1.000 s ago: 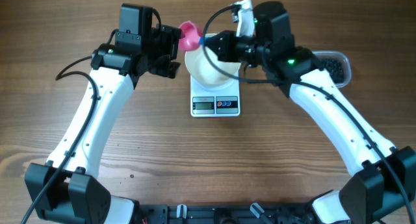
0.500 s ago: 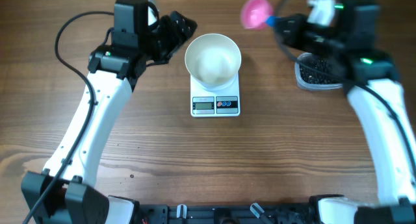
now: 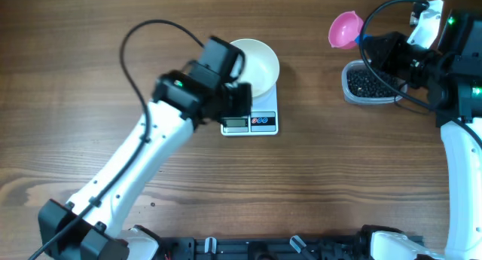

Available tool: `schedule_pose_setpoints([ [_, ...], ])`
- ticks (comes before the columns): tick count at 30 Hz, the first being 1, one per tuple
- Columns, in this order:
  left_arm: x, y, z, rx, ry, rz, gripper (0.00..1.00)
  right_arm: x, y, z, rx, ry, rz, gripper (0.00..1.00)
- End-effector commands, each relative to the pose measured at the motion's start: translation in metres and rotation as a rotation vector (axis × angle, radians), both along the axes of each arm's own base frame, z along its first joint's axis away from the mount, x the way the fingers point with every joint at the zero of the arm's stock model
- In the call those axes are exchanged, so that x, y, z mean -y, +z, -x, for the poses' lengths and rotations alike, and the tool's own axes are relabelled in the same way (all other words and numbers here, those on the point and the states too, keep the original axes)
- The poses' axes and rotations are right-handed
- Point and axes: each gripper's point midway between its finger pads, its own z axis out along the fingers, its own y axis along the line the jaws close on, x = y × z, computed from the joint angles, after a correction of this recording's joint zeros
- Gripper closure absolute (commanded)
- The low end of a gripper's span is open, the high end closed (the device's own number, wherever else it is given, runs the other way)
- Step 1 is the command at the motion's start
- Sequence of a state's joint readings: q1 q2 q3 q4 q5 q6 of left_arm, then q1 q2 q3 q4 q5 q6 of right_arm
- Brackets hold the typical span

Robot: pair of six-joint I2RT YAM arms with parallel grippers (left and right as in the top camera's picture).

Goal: Scoop item into bowl and weigh 150g on scale

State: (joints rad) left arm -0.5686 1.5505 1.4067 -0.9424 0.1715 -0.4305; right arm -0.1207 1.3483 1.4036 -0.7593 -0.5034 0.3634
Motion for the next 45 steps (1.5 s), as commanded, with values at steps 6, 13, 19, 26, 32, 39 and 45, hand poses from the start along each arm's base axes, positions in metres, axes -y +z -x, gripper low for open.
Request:
schedule_pose_setpoints([
  [6, 0.017, -0.071, 0.031, 0.092, -0.189, -0.161, 0.96, 0.004, 0.007, -0.001, 0.028, 0.009, 0.046, 0.96],
  [13, 0.026, -0.107, 0.018, 0.315, -0.339, -0.212, 0.96, 0.004, 0.005, 0.000, 0.019, 0.009, 0.046, 0.96],
  [19, 0.031, -0.137, 0.012, 0.348, -0.413, -0.244, 0.96, 0.005, 0.004, 0.000, 0.014, 0.004, 0.049, 0.96],
  [26, 0.025, -0.169, -0.007, 0.366, -0.364, -0.343, 0.96, 0.006, 0.002, 0.001, 0.004, -0.002, 0.053, 0.96],
  [32, 0.022, -0.170, -0.019, 0.408, -0.328, -0.378, 0.96, 0.007, -0.001, 0.002, -0.008, -0.007, 0.057, 0.96],
  [39, 0.027, -0.178, -0.026, 0.426, -0.318, -0.366, 0.96, 0.007, -0.001, 0.002, -0.008, -0.007, 0.057, 0.96],
  [45, 0.025, -0.179, -0.027, 0.426, -0.314, -0.375, 0.96, 0.007, -0.001, 0.002, -0.008, -0.007, 0.057, 0.96],
])
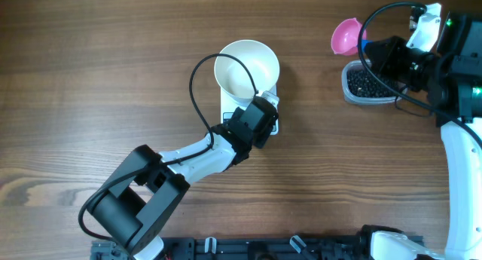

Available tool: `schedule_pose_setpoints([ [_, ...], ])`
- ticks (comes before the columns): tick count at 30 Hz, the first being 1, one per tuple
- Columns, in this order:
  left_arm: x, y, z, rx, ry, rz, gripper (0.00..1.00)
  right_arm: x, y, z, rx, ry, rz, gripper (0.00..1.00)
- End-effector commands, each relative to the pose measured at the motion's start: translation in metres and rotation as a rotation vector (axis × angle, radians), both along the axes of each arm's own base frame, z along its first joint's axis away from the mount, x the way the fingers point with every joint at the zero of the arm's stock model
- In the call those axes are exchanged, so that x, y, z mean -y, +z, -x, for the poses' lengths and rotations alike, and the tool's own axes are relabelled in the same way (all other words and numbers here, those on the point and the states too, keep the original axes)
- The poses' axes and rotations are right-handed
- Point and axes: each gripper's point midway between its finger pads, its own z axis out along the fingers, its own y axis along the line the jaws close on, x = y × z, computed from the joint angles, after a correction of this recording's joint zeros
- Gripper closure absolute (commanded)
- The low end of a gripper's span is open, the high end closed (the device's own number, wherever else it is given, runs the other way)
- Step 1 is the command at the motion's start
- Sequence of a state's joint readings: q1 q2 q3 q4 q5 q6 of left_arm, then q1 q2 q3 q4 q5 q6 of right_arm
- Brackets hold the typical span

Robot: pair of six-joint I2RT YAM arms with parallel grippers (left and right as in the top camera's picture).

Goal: Scoop item into bowl and weigh 150g on scale

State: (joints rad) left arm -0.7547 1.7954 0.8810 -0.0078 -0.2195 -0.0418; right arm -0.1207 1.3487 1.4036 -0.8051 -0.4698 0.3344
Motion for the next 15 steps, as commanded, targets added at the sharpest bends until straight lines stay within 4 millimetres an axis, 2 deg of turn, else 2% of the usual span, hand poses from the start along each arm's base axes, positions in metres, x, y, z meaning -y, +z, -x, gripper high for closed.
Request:
schedule_pose_setpoints([
  [1, -0.0091, -0.0133, 0.0021, -0.013, 0.008, -0.053, 0.96, 0.0023, 0.0089, -0.0029, 0.029, 0.002, 0.019, 0.96],
  [15, -0.0163, -0.0191, 0.0082, -0.043, 0.012, -0.089, 0.96, 0.0022, 0.0084, -0.0024, 0.026, 0.003, 0.019, 0.96],
])
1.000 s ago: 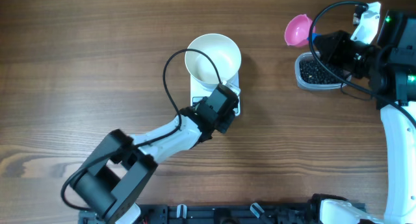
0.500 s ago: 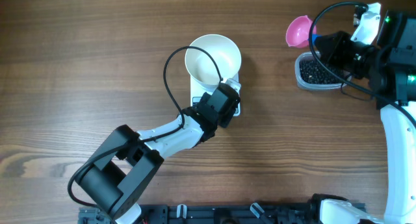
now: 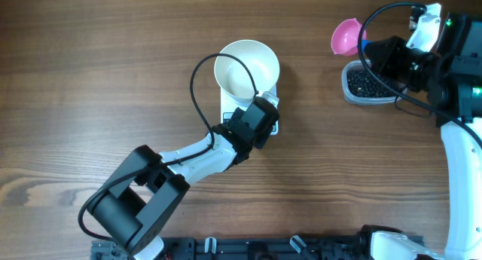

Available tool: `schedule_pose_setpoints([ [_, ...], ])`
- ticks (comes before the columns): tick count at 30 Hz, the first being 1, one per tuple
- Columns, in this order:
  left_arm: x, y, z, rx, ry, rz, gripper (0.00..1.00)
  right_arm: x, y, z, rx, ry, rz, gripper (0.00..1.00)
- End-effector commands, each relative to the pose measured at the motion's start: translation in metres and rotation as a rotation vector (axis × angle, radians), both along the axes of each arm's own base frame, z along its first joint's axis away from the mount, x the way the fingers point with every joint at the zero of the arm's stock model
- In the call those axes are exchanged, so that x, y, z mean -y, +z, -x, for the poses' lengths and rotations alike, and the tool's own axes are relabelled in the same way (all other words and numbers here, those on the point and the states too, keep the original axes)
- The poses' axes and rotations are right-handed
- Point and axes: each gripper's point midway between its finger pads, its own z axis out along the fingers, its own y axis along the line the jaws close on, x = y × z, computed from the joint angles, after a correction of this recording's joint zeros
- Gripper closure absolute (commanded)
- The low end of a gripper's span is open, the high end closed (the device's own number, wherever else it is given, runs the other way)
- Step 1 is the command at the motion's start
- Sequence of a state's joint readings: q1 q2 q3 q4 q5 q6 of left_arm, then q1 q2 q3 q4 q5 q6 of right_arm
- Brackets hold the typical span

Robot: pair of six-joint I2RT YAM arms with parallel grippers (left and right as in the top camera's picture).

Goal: Scoop item into bowl and weigh 150g on scale

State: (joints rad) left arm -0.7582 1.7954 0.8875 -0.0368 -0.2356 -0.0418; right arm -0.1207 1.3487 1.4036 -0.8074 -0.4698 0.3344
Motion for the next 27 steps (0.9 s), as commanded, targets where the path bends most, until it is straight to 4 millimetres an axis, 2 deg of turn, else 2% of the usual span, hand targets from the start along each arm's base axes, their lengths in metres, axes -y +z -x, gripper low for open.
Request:
schedule_pose_setpoints([
  [1, -0.013, -0.018, 0.007, -0.038, 0.007, -0.065, 0.96, 0.002, 0.009, -0.003, 0.028, 0.003, 0.019, 0.96],
  [11, -0.017, -0.023, 0.011, -0.057, 0.009, -0.081, 0.96, 0.002, 0.008, -0.002, 0.023, 0.003, 0.018, 0.96],
  [20, -0.011, -0.041, 0.023, -0.134, -0.033, -0.063, 0.96, 0.002, 0.007, -0.001, 0.016, 0.003, 0.018, 0.96],
  [27, -0.017, -0.056, 0.030, -0.175, -0.030, -0.098, 0.96, 0.002, 0.004, 0.002, -0.001, 0.003, 0.016, 0.96],
])
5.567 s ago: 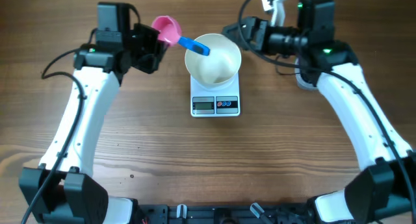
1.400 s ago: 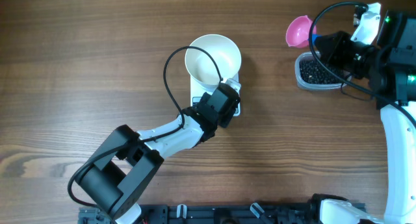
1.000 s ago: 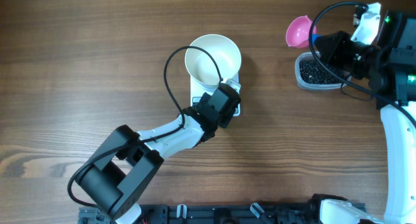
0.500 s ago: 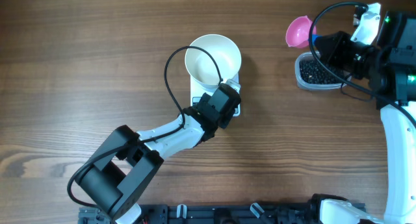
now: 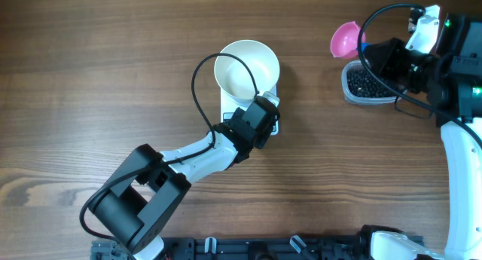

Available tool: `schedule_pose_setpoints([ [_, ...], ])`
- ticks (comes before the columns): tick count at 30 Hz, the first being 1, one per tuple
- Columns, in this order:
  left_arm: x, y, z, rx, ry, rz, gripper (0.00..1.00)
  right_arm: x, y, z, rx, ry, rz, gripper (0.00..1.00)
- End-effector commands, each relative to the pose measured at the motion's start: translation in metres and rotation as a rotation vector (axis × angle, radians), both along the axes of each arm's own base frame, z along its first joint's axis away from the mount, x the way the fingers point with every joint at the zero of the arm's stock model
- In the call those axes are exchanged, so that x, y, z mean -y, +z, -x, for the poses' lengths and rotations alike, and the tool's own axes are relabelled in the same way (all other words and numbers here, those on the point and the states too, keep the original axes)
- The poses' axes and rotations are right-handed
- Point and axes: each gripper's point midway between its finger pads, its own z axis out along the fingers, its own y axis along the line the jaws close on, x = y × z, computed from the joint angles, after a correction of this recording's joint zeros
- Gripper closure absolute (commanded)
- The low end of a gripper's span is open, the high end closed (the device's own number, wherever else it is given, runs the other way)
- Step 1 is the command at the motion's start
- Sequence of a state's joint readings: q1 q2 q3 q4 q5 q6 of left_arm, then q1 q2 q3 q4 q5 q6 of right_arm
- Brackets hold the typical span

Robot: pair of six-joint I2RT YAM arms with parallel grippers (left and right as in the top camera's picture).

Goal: Scoop item into bowl and weigh 150g on scale

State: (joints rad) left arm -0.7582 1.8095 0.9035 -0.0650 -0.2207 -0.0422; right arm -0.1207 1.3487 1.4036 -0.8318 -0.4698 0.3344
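Observation:
A white bowl (image 5: 246, 66) stands on the small white scale (image 5: 226, 109) in the middle of the table. My left gripper (image 5: 268, 106) points down over the scale's front right, and its wrist covers the display and buttons. Its fingers are hidden from above, so whether they are open or shut does not show. At the far right my right gripper (image 5: 374, 50) is shut on the blue handle of a pink scoop (image 5: 344, 38). The scoop's cup hangs just left of and above a clear tub of dark beans (image 5: 367, 84). The bowl looks empty.
The left arm's black cable (image 5: 197, 87) loops up beside the bowl's left side. The left arm's folded links (image 5: 143, 196) fill the front left of the wooden table (image 5: 90, 56). The right arm's body (image 5: 452, 64) crowds the right edge.
At first my left arm reached in from the left, its gripper at the scale's left edge beside the bowl, with the display showing. Later it stood folded with the wrist over the display, and it stays there. The right gripper has held the pink scoop by the bean tub throughout.

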Motion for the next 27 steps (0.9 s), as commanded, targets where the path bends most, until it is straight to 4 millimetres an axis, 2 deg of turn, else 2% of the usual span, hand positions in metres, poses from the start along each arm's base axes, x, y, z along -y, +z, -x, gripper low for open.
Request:
schedule_pose_setpoints([
  [1, -0.019, -0.051, 0.029, -0.150, -0.022, -0.092, 0.96, 0.002, 0.008, -0.002, 0.023, 0.004, 0.019, 0.96],
  [6, -0.021, -0.051, 0.027, -0.140, -0.013, -0.104, 0.96, 0.002, 0.008, -0.002, 0.022, 0.003, 0.019, 0.96],
  [11, -0.037, -0.051, 0.023, -0.111, 0.028, -0.180, 0.96, 0.002, 0.007, -0.002, 0.020, 0.004, 0.019, 0.96],
  [15, -0.036, -0.050, 0.023, -0.109, 0.025, -0.180, 0.96, 0.002, 0.007, -0.002, 0.021, 0.005, 0.020, 0.96],
  [18, -0.030, -0.041, 0.023, -0.090, 0.014, -0.163, 0.96, 0.002, 0.007, -0.002, 0.021, 0.005, 0.020, 0.96],
  [22, -0.019, -0.007, 0.018, -0.025, 0.006, -0.095, 0.96, 0.002, 0.007, -0.002, 0.022, 0.004, 0.021, 0.96],
  [27, -0.005, 0.064, 0.021, 0.049, -0.034, 0.062, 0.96, 0.003, 0.008, -0.002, 0.025, 0.002, 0.024, 0.96],
])
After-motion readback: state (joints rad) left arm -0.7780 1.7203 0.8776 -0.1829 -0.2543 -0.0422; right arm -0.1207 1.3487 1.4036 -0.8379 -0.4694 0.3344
